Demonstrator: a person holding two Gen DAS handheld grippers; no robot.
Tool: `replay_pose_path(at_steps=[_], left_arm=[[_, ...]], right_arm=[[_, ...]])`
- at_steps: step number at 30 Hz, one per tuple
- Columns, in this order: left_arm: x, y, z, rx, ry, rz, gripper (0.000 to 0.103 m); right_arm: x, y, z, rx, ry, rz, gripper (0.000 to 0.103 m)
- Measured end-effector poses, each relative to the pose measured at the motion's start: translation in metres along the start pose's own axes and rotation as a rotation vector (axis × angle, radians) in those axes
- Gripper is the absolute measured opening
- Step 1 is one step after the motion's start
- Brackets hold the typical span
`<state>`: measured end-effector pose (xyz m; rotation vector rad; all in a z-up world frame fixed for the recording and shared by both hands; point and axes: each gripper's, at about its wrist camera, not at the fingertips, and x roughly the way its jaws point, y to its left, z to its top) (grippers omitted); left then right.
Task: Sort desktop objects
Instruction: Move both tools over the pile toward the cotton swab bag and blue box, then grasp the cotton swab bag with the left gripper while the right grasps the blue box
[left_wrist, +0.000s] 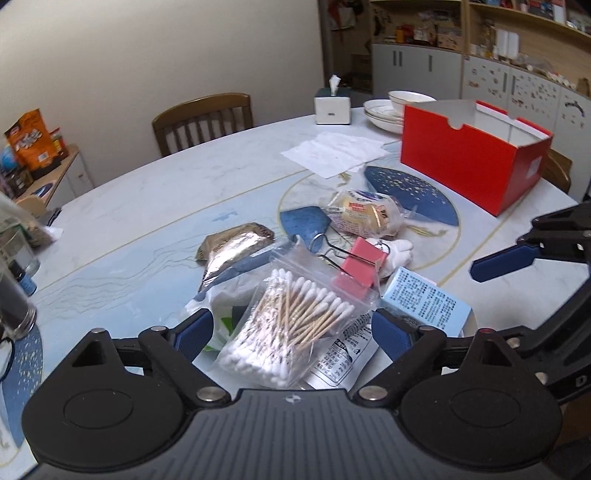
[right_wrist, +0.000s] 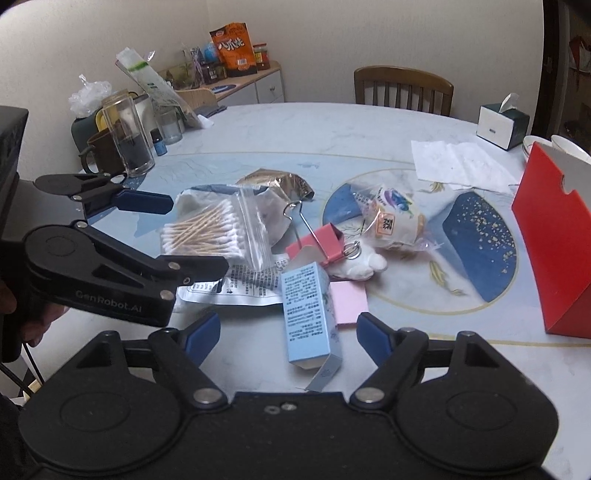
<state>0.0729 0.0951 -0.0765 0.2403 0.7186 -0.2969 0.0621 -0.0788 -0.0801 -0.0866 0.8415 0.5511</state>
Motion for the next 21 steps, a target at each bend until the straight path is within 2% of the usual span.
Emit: replay_pose_path(at_steps=[2,5,8,11,15,21], left_arm=[[0.003,0.000,0.000,0.013,0.004,-0.010,0.093],[0.010,0.000,0.002,0.027,0.019,-0.017,0.082],[0.015,0.000,0.002,0.039,0.030,-0.020,0.082],[0.019,0.003,0.002,0.034,0.035,-0.027,0.081],[0.022,0.006,0.002,0.027,0.049,-0.036,0.069],[0.021,0.013,0.001,0.001,0.052,-0.047,0.060]], right_arm=[[0.005,0.000,0.000,-0.003,0.011,-0.006,0.078],[0.012,0.001,0.001,-0.001,0.026,-0.015,0.073],[0.018,0.002,0.002,-0.006,0.036,-0.023,0.071],[0.024,0.003,0.003,-0.010,0.052,-0.031,0.061],[0.030,0.004,0.007,-0.021,0.056,-0.048,0.056],[0.035,0.003,0.010,-0.024,0.065,-0.059,0.047]])
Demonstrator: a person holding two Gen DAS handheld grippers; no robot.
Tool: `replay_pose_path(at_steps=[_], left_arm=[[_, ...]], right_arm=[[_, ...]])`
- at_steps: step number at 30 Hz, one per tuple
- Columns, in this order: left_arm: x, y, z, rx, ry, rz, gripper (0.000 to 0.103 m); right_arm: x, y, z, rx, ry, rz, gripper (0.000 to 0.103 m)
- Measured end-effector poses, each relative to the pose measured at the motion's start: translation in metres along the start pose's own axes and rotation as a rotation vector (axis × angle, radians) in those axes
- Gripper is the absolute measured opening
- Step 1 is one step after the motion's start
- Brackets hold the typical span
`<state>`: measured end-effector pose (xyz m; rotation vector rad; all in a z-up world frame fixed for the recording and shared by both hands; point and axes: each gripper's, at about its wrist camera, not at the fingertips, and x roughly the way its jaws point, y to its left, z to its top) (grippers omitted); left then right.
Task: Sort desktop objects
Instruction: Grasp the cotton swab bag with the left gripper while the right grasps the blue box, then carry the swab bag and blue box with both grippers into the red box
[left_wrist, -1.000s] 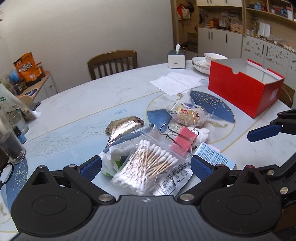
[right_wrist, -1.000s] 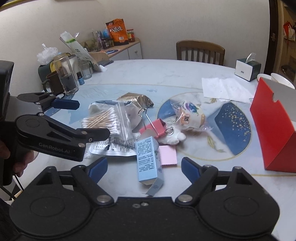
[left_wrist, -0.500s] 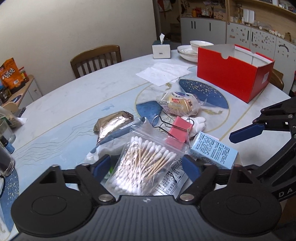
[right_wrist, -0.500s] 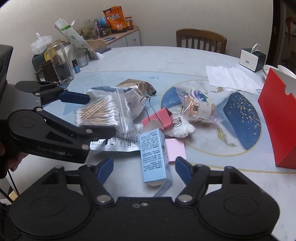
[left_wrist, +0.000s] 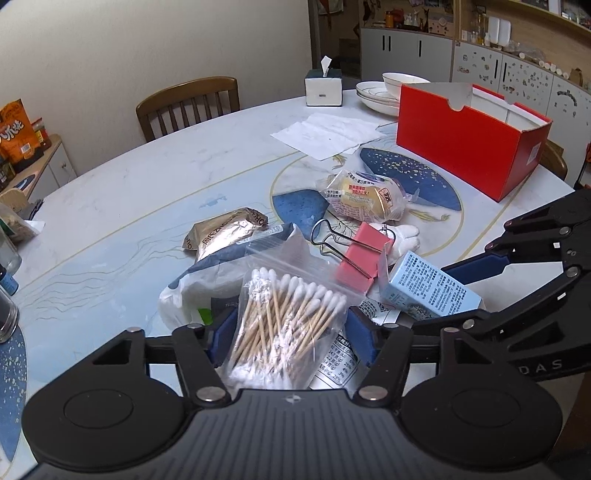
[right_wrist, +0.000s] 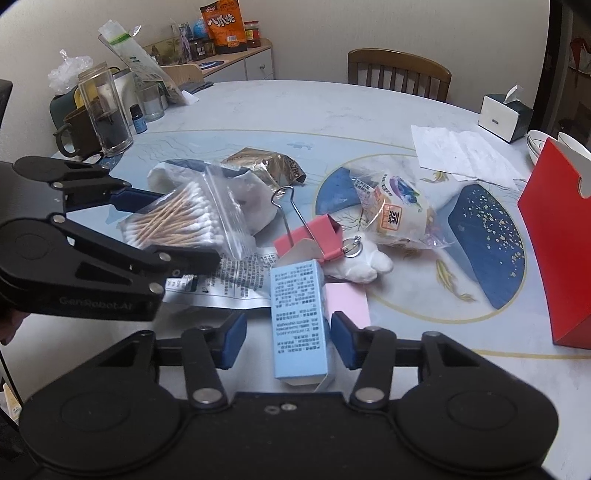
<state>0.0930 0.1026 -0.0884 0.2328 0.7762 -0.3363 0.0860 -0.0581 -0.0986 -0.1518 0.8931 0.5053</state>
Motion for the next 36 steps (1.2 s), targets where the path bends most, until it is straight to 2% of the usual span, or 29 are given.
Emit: replay_pose_path(at_steps=[4,7,12,23,36], left_arm=[[-0.001,0.003,0.001,-0.007,-0.003,-0.007,0.053],[-0.003,0.005,0.001,-0.016,-0.006,-0.013,0.047],[-0.008,0.011,-0.001,-0.041,-0.017,-0.014,0.039],[-0.028,0.015,0.001,-0.094,-0.041,-0.053,0.038],[-0.052,-0.001,0.022,-0.172,-0.072,0.004,0.037]], right_arm=[[0.001,0.002,0.002,-0.008,0.005,-0.010,0.042],[0.002,-0.001,0.004,0.005,0.011,-0.013,0.033],[0.000,-0.006,0.004,0.042,0.019,-0.006,0.031],[-0.022,-0.017,0.012,0.089,-0.014,0.031,0.030],[-0.065,-0.051,0.025,0.076,-0.079,0.121,0.030]])
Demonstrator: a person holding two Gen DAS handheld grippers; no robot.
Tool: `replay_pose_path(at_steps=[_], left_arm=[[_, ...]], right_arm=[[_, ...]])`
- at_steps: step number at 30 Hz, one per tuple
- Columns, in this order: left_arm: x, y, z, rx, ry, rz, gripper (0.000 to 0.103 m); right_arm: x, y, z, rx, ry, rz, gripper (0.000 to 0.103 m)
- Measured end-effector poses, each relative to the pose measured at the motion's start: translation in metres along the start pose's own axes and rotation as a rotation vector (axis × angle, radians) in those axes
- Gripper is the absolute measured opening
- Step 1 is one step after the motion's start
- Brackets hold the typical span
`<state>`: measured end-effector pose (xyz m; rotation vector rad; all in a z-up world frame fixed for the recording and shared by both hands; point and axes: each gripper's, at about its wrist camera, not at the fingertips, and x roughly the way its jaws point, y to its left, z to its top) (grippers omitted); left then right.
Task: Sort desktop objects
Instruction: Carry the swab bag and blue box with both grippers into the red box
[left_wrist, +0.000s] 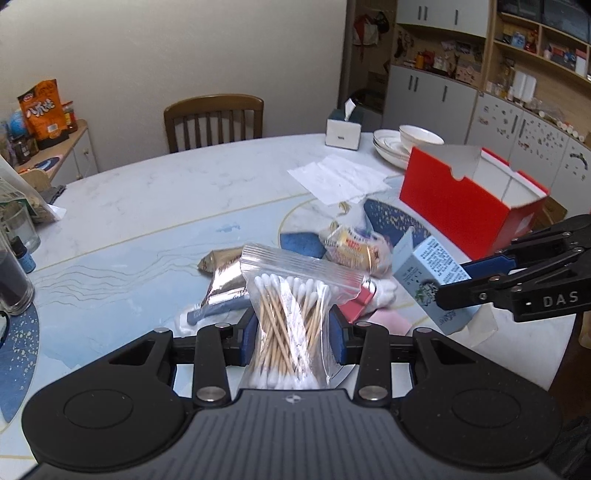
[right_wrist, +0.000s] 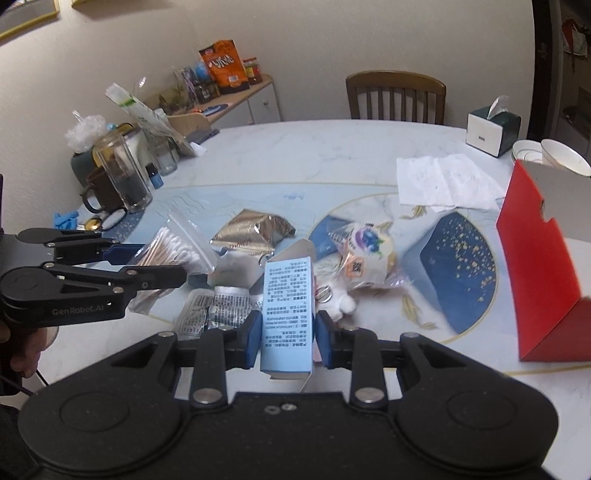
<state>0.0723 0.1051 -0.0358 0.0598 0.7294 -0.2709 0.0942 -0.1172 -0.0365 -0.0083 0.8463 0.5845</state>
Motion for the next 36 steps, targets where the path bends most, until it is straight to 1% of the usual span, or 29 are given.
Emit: replay_pose_path(at_steps=[6,14,19,25,30,36], left_arm=[[-0.002,-0.026,0.019,-0.049,-0.022,0.020,0.037],[0.005,-0.071,0.050,-0.063,-0.045,0.031,0.037],[0.014,-0.098,0.071,-0.045,-0.057,0.022,0.037],[0.031,-0.135,0.098,0.002,-0.067,-0.004,0.037],[0.045,-0.164,0.116,0.044,-0.072,-0.031,0.037],[0.064,-0.195,0.135,0.096,-0.073,-0.063,0.037]], right_arm=[[-0.026,-0.030,0.014,-0.019,-0.023,0.046,0.030],[-0.050,-0.080,0.035,-0.027,-0.029,0.093,0.030],[-0.068,-0.115,0.045,-0.043,-0.062,0.082,0.030],[-0.085,-0.161,0.056,-0.013,-0.098,0.057,0.030],[-0.092,-0.192,0.060,0.000,-0.116,0.026,0.030],[-0.094,-0.226,0.062,0.022,-0.115,-0.017,0.030]])
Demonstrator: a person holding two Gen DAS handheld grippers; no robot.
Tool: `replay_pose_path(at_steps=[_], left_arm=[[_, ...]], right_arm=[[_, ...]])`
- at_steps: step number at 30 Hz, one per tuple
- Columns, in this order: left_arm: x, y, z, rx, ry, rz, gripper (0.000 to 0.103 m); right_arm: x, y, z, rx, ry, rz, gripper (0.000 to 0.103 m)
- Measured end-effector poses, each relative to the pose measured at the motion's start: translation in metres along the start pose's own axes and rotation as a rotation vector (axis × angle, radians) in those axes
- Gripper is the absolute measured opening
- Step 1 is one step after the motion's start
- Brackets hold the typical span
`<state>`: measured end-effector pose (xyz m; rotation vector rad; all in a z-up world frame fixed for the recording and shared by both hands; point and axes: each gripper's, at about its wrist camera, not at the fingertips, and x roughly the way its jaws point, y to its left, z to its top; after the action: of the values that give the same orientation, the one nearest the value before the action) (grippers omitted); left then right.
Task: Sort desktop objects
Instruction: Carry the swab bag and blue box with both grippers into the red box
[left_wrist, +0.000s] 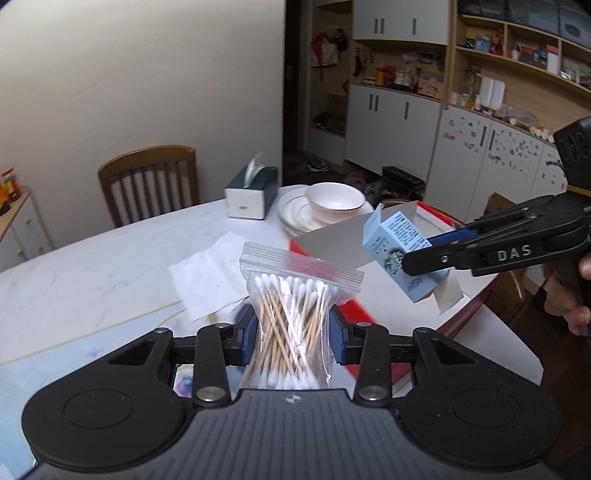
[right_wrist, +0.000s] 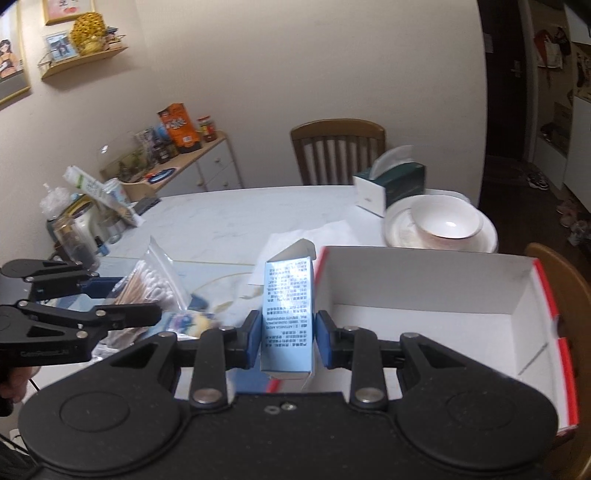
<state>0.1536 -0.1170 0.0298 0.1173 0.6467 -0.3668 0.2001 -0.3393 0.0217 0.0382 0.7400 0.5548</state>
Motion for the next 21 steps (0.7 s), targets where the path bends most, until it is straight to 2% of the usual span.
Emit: replay_pose_path(at_steps=[16,21], left_arm=[[0.086,-0.069,0.041,0.168,0.078,-0.089,0.037],[0.116,-0.081,0.050,0.195,0.124,-0.105,0.037]], right_arm=[[0.002,-0.077,-0.011,0.022,0.033,-0.117,0.030],[0.011,-0.098,-0.013,0.018,0.061,-0.141,0.030]])
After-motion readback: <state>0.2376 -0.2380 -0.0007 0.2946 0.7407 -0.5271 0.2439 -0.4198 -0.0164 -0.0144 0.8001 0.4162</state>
